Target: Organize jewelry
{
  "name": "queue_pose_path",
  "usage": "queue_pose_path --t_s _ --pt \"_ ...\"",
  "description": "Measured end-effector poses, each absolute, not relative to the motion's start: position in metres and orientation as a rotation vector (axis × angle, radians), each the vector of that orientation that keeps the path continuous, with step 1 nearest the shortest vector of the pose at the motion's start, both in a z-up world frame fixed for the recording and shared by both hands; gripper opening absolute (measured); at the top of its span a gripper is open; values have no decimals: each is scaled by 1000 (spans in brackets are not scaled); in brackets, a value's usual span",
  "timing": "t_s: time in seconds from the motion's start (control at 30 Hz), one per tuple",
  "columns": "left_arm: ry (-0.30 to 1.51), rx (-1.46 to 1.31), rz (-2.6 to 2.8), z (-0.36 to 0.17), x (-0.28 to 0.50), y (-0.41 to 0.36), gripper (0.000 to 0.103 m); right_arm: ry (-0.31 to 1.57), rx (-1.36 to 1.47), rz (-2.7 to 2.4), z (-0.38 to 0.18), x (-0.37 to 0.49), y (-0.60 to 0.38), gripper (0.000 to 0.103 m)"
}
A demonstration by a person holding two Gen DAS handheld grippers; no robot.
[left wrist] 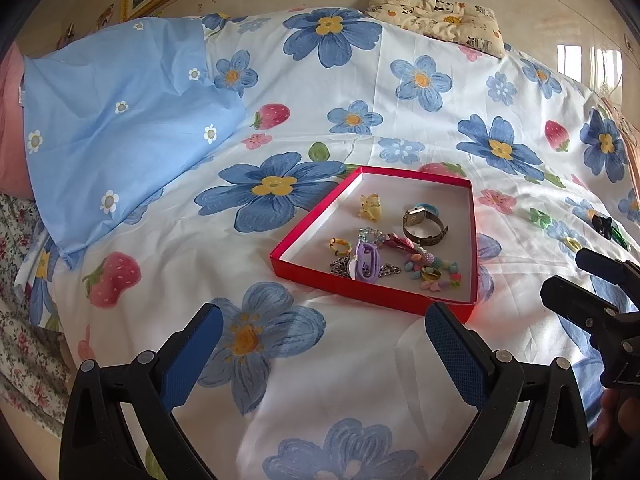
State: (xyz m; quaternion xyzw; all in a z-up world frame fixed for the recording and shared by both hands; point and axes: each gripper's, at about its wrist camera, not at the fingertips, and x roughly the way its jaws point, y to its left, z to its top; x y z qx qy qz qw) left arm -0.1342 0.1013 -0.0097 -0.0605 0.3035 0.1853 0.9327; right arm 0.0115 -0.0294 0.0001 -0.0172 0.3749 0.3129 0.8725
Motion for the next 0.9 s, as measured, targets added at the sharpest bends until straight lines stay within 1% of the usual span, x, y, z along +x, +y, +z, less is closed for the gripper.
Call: queue_pose_path --t_s 0.9 --pt "620 -111 377 -10 -132 102 102 773 -41 671 4 9 -28 103"
